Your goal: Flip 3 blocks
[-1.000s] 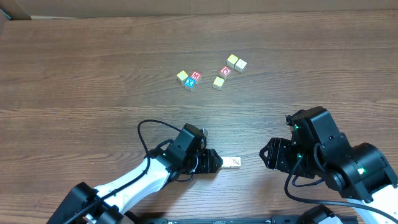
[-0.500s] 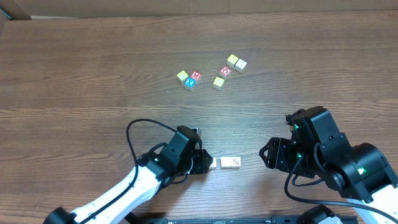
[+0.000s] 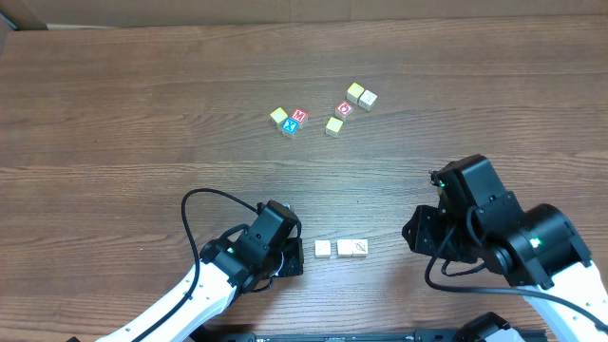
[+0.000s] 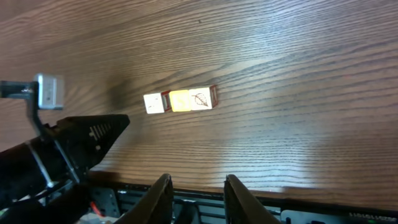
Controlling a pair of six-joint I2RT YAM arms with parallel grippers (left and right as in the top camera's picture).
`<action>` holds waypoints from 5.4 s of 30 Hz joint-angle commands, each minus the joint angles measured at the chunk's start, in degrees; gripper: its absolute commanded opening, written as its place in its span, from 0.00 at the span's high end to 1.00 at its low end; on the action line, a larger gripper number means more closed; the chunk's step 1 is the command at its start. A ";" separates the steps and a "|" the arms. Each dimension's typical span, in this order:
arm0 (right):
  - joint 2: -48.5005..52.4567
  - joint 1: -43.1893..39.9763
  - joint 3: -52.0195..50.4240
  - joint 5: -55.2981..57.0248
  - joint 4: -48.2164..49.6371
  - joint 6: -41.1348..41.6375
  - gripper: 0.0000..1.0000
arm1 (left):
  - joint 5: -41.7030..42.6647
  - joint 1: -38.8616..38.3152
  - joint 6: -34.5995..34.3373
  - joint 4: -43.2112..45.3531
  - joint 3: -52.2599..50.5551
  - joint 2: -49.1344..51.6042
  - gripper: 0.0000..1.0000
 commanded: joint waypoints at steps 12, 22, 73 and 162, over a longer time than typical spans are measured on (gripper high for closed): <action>0.83 -0.33 1.44 0.83 0.13 -0.48 0.75 | -0.04 0.00 -0.92 4.79 -0.15 5.92 0.96; 0.83 -0.33 1.44 0.81 -1.01 -0.48 0.75 | 1.01 0.00 -2.38 11.04 -0.07 10.75 0.96; 0.83 -0.33 1.44 -0.09 -1.31 -1.77 0.76 | 4.44 -0.13 -24.33 18.12 -0.07 16.37 0.96; 0.83 -0.33 1.44 -1.20 -1.55 -3.04 0.79 | -0.79 -12.87 -34.58 18.38 -0.07 16.68 0.96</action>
